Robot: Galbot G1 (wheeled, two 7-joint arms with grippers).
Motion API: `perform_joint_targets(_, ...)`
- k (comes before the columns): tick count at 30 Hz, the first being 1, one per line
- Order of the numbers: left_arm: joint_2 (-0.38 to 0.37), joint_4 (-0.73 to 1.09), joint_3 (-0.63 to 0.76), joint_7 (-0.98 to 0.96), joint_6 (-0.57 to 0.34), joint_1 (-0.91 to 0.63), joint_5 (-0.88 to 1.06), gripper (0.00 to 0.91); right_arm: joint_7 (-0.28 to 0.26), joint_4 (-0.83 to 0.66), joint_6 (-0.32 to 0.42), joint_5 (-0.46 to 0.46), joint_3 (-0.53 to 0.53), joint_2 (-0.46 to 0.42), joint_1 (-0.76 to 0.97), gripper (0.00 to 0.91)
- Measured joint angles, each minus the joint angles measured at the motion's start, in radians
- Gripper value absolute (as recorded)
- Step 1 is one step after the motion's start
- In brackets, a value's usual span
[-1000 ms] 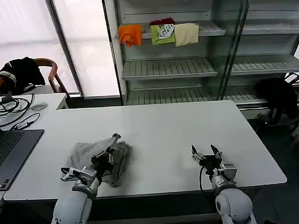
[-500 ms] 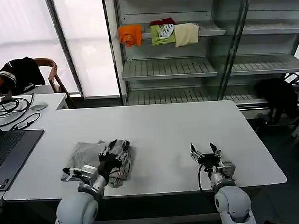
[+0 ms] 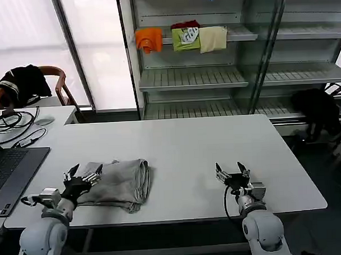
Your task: Fold and organize the clothes.
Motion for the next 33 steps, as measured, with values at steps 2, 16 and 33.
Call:
perform_joint_targets(2, 0.004, 0.032, -0.012, -0.003, -0.002, -0.004, -0.013, 0.907, -0.003, 0.000, 0.001, -0.003, 0.000, -0.001, -0.002, 0.907)
perform_joint_targets(16, 0.005, 0.145, -0.039, 0.004, -0.006, -0.016, -0.034, 0.907, -0.006, 0.001, 0.008, -0.004, 0.009, -0.009, -0.005, 0.907)
perform_joint_targets(33, -0.008, 0.129, -0.048, 0.023, 0.037, 0.016, -0.101, 0.020, -0.001, -0.009, 0.006, -0.005, 0.003, -0.009, 0.014, 0.907)
